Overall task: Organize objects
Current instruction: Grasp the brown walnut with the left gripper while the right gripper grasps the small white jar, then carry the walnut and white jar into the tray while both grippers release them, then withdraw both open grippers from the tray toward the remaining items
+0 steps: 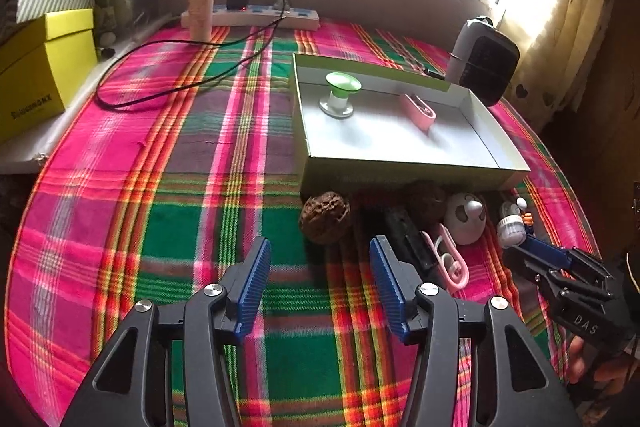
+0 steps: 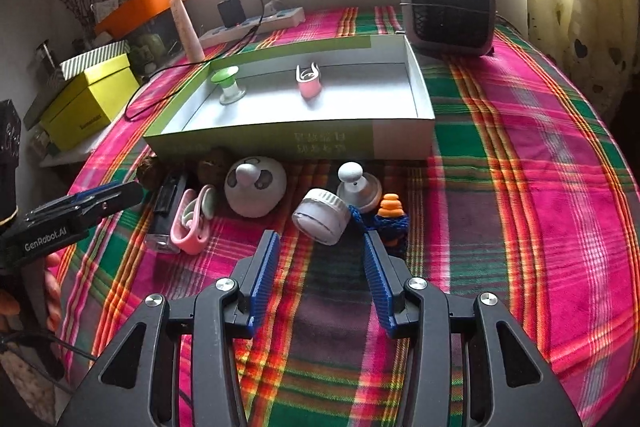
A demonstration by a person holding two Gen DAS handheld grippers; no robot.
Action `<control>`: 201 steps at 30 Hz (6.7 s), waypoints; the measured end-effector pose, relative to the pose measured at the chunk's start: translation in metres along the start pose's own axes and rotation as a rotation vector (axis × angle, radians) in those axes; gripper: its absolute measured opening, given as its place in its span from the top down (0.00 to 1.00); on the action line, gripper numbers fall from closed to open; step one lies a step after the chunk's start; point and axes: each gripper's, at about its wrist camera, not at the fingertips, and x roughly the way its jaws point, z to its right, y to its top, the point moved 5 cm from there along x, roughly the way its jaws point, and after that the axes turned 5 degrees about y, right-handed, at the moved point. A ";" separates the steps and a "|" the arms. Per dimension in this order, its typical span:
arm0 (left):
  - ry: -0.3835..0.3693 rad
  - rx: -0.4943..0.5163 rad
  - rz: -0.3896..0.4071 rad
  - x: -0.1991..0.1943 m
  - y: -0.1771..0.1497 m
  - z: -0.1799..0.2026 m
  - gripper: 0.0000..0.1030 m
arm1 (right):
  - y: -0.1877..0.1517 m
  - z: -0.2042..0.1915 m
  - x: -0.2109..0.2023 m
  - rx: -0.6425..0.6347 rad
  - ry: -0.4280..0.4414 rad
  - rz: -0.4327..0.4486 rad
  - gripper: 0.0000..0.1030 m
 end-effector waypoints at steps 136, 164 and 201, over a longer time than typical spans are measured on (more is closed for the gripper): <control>-0.045 0.146 0.001 0.077 0.092 0.041 0.71 | 0.144 -0.033 0.123 -0.180 0.150 -0.126 0.68; -0.039 0.144 -0.005 0.072 0.087 0.039 0.66 | 0.144 -0.034 0.115 -0.150 0.161 -0.111 0.68; 0.017 0.114 0.079 0.003 0.060 0.030 0.61 | 0.103 -0.050 0.031 -0.134 0.154 0.034 0.68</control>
